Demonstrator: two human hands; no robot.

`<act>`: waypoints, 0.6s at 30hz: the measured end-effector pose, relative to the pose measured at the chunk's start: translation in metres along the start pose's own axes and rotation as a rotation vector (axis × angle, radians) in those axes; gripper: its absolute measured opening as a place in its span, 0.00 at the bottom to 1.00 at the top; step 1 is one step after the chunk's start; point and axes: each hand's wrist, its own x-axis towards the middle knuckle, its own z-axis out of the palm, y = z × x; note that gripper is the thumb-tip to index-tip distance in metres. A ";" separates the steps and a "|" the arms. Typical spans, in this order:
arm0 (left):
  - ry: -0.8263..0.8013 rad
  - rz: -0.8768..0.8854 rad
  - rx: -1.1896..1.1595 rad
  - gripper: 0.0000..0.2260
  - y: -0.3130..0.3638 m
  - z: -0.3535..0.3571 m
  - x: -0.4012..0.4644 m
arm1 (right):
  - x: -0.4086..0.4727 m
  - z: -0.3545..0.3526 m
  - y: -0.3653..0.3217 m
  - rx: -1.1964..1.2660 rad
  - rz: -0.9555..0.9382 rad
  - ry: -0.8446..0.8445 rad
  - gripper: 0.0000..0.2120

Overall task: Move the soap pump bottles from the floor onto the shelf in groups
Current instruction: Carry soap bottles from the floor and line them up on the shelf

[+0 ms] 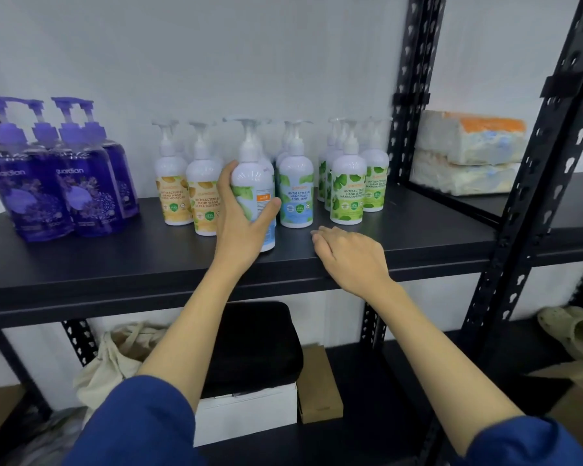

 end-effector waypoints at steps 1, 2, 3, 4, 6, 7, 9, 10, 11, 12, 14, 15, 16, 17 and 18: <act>-0.007 -0.008 -0.005 0.31 0.001 -0.002 -0.001 | 0.000 0.001 0.000 0.010 0.004 0.002 0.19; -0.014 -0.012 -0.002 0.31 0.002 -0.004 -0.003 | 0.000 0.002 0.001 0.020 0.010 0.004 0.19; -0.026 -0.017 0.003 0.32 0.002 -0.008 -0.004 | 0.000 0.002 0.001 0.028 0.015 0.006 0.19; -0.044 -0.029 0.000 0.34 0.002 -0.011 -0.006 | 0.000 0.002 0.001 0.031 0.019 0.008 0.19; -0.099 -0.072 -0.006 0.38 0.000 -0.018 -0.009 | 0.000 0.000 0.001 0.028 0.025 0.014 0.19; -0.126 -0.095 -0.012 0.40 0.000 -0.022 -0.010 | 0.000 0.000 0.001 0.026 0.027 0.014 0.19; -0.167 -0.136 -0.049 0.43 -0.002 -0.027 -0.008 | 0.000 -0.001 0.001 0.035 0.033 0.009 0.18; -0.178 -0.156 -0.071 0.44 -0.003 -0.029 -0.007 | 0.000 -0.002 0.001 0.042 0.036 0.008 0.18; -0.183 -0.171 -0.085 0.44 -0.002 -0.029 -0.005 | 0.000 -0.001 0.001 0.048 0.040 0.008 0.18; -0.182 -0.176 -0.090 0.45 -0.003 -0.029 -0.004 | 0.000 -0.001 0.001 0.049 0.042 0.011 0.18; -0.167 -0.160 -0.075 0.44 -0.002 -0.025 -0.001 | 0.000 0.001 0.001 0.049 0.048 0.014 0.18; -0.154 -0.150 -0.056 0.44 -0.002 -0.022 0.000 | 0.001 0.001 0.001 0.053 0.053 0.014 0.18; -0.138 -0.140 -0.035 0.44 -0.002 -0.020 0.000 | 0.001 0.002 0.001 0.058 0.059 0.013 0.18; -0.120 -0.130 -0.013 0.44 -0.002 -0.017 0.001 | 0.001 0.003 0.001 0.061 0.062 0.011 0.18; -0.101 -0.116 0.007 0.44 -0.002 -0.015 0.001 | 0.001 0.002 0.001 0.062 0.064 0.012 0.18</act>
